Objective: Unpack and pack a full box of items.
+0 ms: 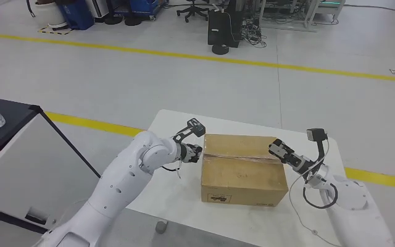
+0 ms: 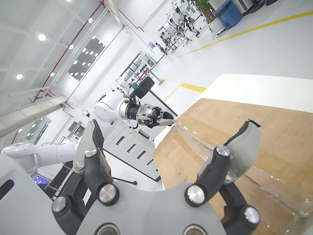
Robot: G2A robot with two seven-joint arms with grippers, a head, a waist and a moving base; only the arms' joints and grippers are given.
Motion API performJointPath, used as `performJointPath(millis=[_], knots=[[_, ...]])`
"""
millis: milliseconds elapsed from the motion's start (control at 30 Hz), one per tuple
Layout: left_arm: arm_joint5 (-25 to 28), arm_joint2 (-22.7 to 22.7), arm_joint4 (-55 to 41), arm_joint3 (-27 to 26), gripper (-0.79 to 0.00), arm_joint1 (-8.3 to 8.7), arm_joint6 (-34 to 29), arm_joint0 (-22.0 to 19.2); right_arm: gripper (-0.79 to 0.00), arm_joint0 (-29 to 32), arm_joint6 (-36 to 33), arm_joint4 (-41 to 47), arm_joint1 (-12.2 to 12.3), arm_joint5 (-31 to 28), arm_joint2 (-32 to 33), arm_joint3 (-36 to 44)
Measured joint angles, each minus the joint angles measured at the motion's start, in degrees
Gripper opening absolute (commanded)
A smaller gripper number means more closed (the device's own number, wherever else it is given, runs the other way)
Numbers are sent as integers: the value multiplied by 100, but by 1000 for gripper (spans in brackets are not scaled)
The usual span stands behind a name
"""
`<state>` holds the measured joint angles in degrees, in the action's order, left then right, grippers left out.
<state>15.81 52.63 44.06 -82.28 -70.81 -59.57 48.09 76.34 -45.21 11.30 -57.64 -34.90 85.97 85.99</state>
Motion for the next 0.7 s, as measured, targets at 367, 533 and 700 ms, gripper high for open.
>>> performJointPath(millis=[367, 533, 700], knots=[[-399, 422, 146, -552, 0, 120, 21, 293, 0, 0, 0, 0, 0, 0, 0, 0], [-566, 924, 375, -1168, 0, 260, 71, 706, 0, 0, 0, 0, 0, 0, 0, 0], [-182, 1269, -534, -1855, 0, 298, 639, 1171, 0, 0, 0, 0, 0, 0, 0, 0]])
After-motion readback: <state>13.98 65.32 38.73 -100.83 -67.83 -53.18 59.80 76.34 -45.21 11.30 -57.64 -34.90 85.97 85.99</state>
